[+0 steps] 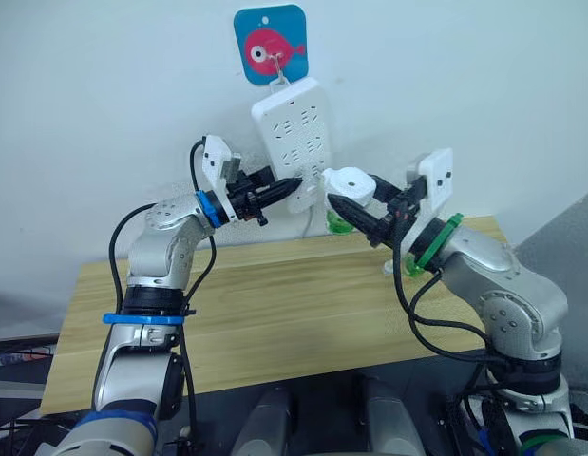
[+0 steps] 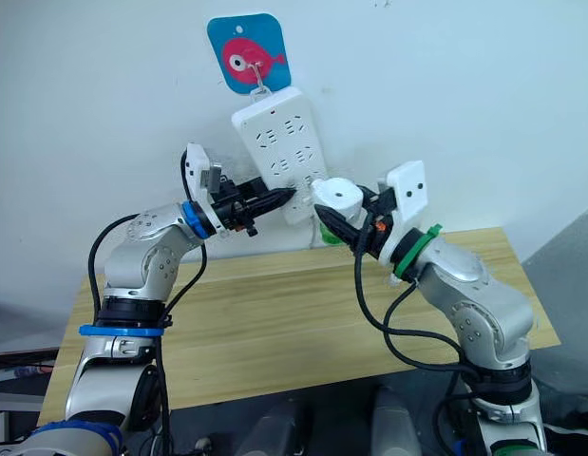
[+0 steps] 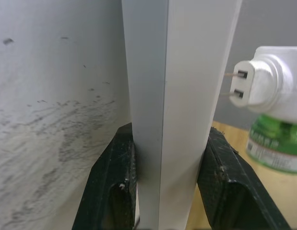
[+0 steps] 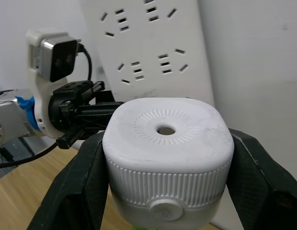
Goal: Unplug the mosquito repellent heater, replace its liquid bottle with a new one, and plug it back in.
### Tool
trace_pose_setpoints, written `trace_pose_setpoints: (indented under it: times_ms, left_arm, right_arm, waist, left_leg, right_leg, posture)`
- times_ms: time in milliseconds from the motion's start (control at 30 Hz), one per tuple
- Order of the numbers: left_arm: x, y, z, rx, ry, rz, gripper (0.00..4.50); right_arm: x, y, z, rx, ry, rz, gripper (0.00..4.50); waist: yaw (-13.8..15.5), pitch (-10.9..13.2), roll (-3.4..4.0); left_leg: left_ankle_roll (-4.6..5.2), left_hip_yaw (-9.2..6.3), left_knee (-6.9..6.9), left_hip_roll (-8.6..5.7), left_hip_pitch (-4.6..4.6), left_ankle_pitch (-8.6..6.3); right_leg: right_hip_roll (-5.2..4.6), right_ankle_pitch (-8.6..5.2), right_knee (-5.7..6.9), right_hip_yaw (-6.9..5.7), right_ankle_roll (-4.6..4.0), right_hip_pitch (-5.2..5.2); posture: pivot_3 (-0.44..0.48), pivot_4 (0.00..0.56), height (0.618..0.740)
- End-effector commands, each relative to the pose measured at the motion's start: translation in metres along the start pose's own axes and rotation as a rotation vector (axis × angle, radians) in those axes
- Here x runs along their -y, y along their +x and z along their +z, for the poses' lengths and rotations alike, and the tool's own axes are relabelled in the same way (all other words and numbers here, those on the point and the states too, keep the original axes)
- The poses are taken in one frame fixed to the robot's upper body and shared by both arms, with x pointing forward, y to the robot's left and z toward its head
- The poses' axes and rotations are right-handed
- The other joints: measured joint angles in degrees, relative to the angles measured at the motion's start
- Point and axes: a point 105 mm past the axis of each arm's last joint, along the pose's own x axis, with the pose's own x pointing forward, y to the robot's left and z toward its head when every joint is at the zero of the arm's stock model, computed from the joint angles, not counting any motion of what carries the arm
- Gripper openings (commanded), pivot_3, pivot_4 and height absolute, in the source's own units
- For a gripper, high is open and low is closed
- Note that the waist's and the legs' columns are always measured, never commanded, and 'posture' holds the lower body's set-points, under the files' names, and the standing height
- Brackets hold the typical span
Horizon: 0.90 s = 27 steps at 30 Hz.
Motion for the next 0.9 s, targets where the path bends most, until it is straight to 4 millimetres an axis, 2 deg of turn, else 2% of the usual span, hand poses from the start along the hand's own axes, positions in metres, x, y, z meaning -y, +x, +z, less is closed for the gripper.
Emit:
trace_pose_setpoints:
  times_ms: [33, 233, 500, 900]
  left_arm:
    - [0.002, 0.003, 0.02, 0.043, 0.037, -0.022, 1.31]
    - [0.005, 0.003, 0.019, 0.033, 0.036, -0.03, 1.31]
    - [0.003, 0.002, 0.021, 0.044, 0.062, -0.015, 1.31]
    - [0.004, 0.004, 0.021, 0.041, 0.064, -0.018, 1.31]
  right_arm:
    - [0.0, 0.003, 0.006, 0.023, -0.034, 0.005, 2.93]
    - [0.005, 0.011, 0.008, 0.039, -0.031, -0.022, 2.93]
    - [0.011, 0.011, 0.01, 0.062, -0.037, -0.044, 2.93]
    - [0.01, 0.015, 0.013, 0.06, -0.099, -0.034, 2.93]
  waist:
    - [0.0, 0.0, 0.0]
    - [-0.02, 0.0, 0.0]
    - [-0.1, 0.0, 0.0]
    - [-0.11, 0.0, 0.0]
  left_leg:
    - [0.0, 0.0, 0.0, 0.0, 0.0, 0.0]
    - [0.0, 0.0, 0.01, 0.0, -0.01, 0.0]
    - [0.0, 0.01, 0.02, 0.0, 0.0, 0.0]
    - [0.0, 0.02, 0.03, 0.0, 0.0, 0.0]
  right_leg:
    - [0.0, 0.0, 0.0, 0.0, 0.0, 0.0]
    - [-0.01, 0.0, 0.04, 0.0, 0.0, -0.02]
    - [-0.01, 0.0, 0.1, 0.01, 0.0, -0.03]
    - [-0.01, 0.0, 0.13, 0.02, 0.0, -0.03]
  posture:
    - [0.003, 0.191, 0.74]
    - [0.012, 0.196, 0.74]
    - [0.016, 0.203, 0.74]
    - [0.016, 0.204, 0.74]
